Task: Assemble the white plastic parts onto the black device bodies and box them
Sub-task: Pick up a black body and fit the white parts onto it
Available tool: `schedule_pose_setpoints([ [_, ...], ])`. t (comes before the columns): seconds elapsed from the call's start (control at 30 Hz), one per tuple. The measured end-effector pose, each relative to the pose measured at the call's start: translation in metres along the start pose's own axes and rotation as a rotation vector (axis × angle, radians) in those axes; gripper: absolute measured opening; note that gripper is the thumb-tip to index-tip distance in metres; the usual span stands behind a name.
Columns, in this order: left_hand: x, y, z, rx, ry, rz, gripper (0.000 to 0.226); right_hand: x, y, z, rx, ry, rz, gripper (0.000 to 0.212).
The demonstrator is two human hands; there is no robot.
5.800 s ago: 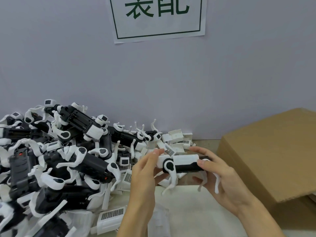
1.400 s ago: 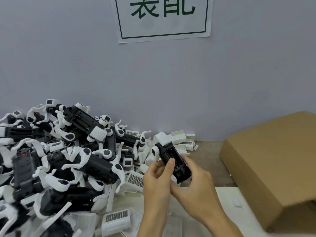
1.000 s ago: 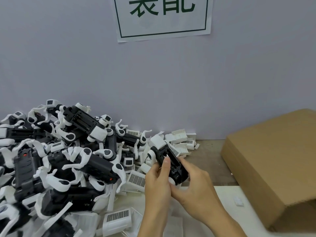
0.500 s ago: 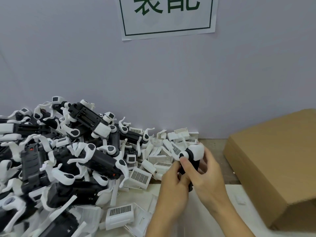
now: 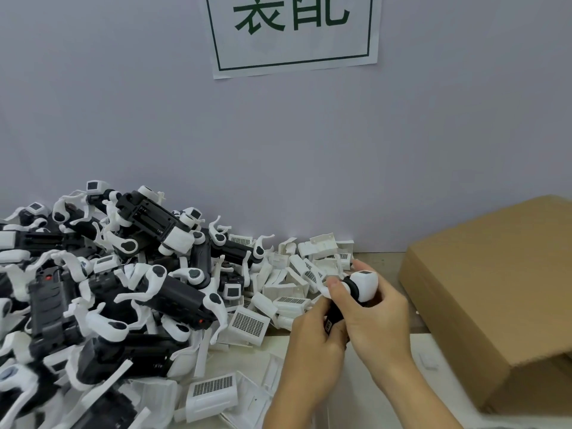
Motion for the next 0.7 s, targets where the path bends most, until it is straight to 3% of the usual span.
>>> schedule_pose_setpoints([
  [0.13, 0.001, 0.005, 0.0, 0.05, 0.019, -0.086, 0.029, 0.005, -0.009, 0.003, -0.069, -0.049, 0.145, 0.07],
  [0.23, 0.0, 0.018, 0.0, 0.162, 0.08, -0.251, 0.019, 0.007, -0.008, 0.001, -0.085, -0.078, 0.133, 0.049],
  [0.3, 0.0, 0.024, 0.0, 0.412, 0.183, -0.304, 0.02, 0.005, 0.0, -0.003, -0.06, -0.113, 0.039, 0.029],
  [0.43, 0.001, 0.027, 0.005, 0.851, 0.372, -0.288, 0.043, 0.001, 0.007, -0.015, 0.101, -0.238, 0.025, 0.022],
  [0.57, 0.001, 0.032, 0.009, 0.684, 0.433, -0.342, 0.062, 0.006, -0.001, -0.024, 0.14, -0.361, 0.179, 0.023],
  [0.7, 0.002, 0.035, 0.01, 0.636, 0.436, -0.423, 0.053, 0.012, -0.009, -0.024, 0.019, -0.492, 0.273, 0.041],
])
Point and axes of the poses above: each hand's wrist, its own x-axis away from the middle knuckle, its own y-axis out of the back of the hand, z = x × y, the point moved 5 cm from there along -x, towards the middle knuckle, and after that the axes turned 7 degrees about -x, right-handed, at the moved point
